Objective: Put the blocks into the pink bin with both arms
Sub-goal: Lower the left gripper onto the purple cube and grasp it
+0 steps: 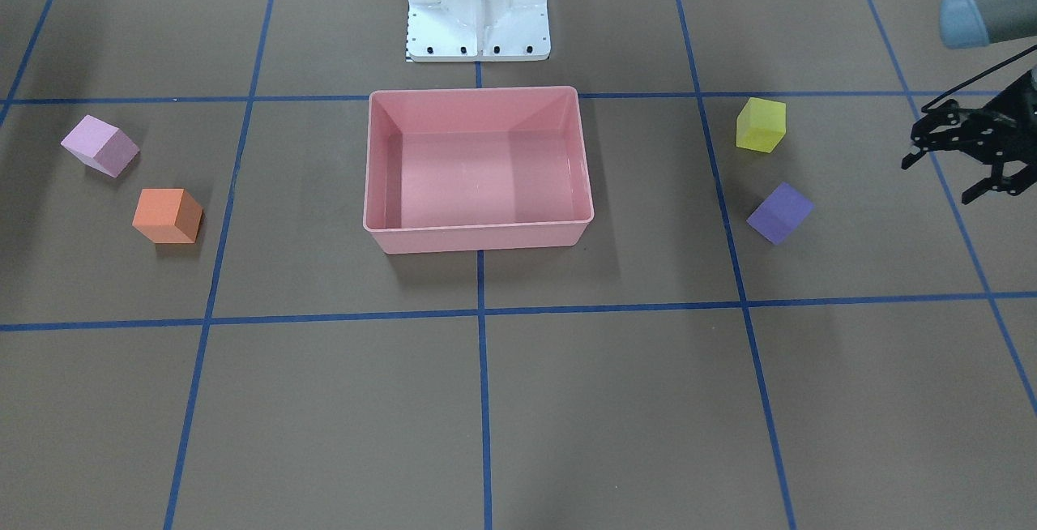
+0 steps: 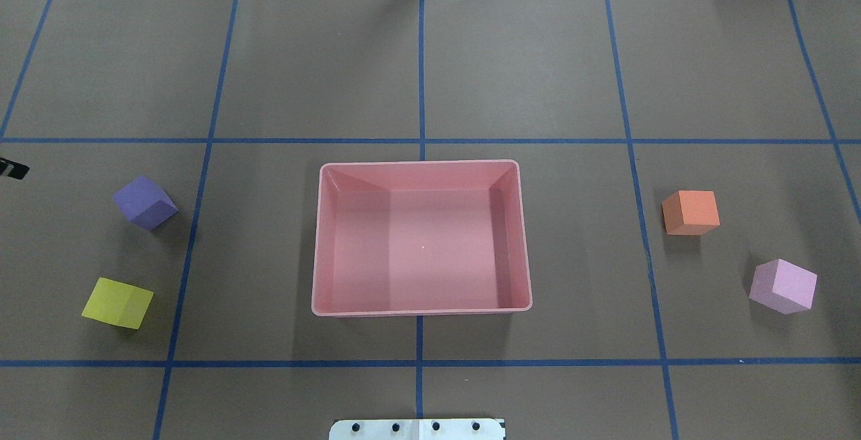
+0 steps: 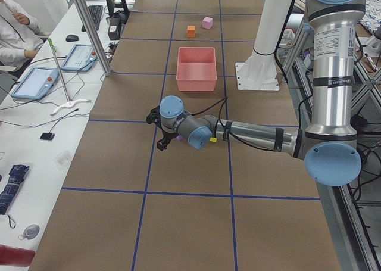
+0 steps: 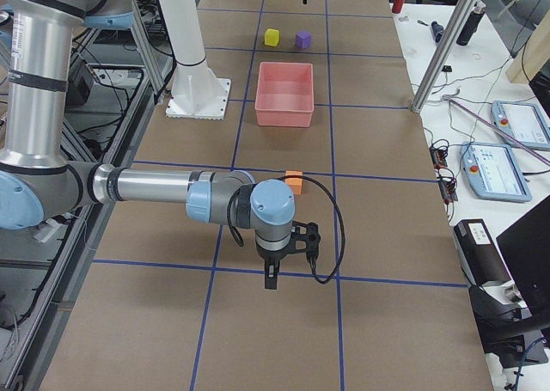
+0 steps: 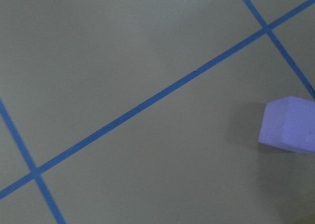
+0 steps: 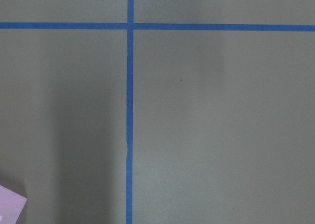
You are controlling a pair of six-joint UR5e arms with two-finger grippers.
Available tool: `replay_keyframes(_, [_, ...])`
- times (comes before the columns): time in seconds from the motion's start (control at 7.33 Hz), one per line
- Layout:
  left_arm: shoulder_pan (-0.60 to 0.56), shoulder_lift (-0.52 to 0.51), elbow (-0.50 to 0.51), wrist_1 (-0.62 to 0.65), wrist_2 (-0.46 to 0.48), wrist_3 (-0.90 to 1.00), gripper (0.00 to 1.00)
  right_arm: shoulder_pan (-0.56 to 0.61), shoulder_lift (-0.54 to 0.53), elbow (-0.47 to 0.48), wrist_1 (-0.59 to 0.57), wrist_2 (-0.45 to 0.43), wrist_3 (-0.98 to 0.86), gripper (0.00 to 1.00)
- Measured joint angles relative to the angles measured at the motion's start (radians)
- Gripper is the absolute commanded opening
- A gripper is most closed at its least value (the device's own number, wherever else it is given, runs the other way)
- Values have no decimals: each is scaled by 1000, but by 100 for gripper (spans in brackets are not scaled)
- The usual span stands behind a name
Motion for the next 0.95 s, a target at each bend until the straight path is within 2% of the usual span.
replay_keyframes(0.41, [148,-83,7,-56,18,-120,100,0,0,-2,-1,0,1,100])
replay_keyframes(0.95, [271,-93,10,-63,170,-130,100,0,0,-4,-1,0,1,100])
